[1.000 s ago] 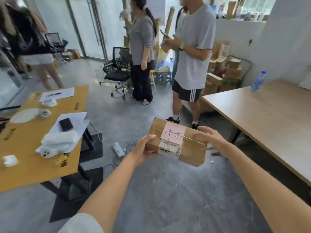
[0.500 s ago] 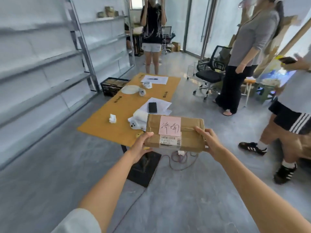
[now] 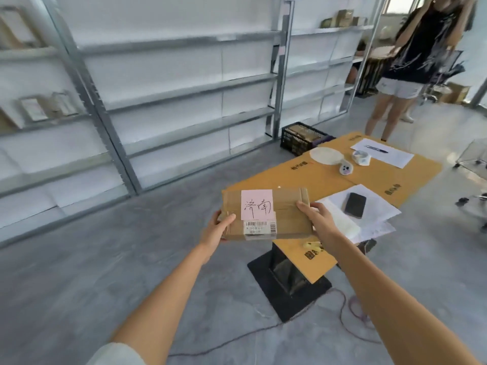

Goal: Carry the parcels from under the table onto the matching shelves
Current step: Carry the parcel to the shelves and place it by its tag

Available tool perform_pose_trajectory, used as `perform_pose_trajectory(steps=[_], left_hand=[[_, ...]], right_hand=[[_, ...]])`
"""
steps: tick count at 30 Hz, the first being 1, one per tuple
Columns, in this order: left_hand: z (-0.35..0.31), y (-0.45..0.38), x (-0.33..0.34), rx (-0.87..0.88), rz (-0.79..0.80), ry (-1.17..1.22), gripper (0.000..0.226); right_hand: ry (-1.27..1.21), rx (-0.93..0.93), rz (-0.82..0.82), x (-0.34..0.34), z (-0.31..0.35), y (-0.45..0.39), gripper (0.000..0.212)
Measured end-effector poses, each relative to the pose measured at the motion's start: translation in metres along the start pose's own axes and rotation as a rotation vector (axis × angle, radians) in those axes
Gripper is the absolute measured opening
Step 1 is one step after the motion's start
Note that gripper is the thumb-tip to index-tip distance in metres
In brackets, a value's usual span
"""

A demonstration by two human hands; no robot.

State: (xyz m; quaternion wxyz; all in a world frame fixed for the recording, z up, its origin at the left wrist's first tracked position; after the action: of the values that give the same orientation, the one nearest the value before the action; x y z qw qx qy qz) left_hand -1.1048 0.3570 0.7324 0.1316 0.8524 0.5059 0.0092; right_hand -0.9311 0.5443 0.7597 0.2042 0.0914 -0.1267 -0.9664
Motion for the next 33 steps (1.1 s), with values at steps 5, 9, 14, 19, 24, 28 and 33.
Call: perform_pose_trajectory(steps=[5,9,14,19,24,28,33], left_hand=[[-0.005,-0.048,-0.068,-0.014,-0.208,0.044,0.039],[-0.011,-0.104,-0.126,-0.002,-0.321,0.055,0.024],[-0.029,-0.188,-0.194,-0.009,-0.369,0.092,0.036],[-0.054,-0.269,-0.233,0.012,-0.364,0.107,0.025],[-0.071,-0.340,-0.246,0.040,-0.368,0.069,0.027],[-0.085,-0.410,-0.249,0.018,-0.361,0.038,0.039],[-0.105,-0.522,-0.242,0.017,-0.372,0.000,0.079]], right_hand=[[0.028,-0.046,0.223,0.103,0.022,-0.033,0.042],[0.050,-0.097,0.347,0.198,0.041,-0.059,0.041],[0.064,-0.120,0.380,0.313,0.065,-0.101,0.056],[0.084,-0.153,0.352,0.396,0.095,-0.142,0.065],[0.067,-0.169,0.327,0.451,0.112,-0.193,0.060],[0.048,-0.165,0.312,0.494,0.127,-0.248,0.057],[-0.010,-0.169,0.304,0.548,0.158,-0.335,0.053]])
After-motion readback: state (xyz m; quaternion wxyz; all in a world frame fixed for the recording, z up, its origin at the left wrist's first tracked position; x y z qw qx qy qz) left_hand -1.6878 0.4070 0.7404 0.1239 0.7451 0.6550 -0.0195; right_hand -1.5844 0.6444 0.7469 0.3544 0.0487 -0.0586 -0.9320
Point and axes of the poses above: each hand's wrist, its own y-axis away from the middle knuckle, its own x-axis out of the palm, z = x × y, the point moved 1 cm from there along -y, towards the middle knuckle, and after that the axes turned 13 degrees about -z, right-handed, at the moved point
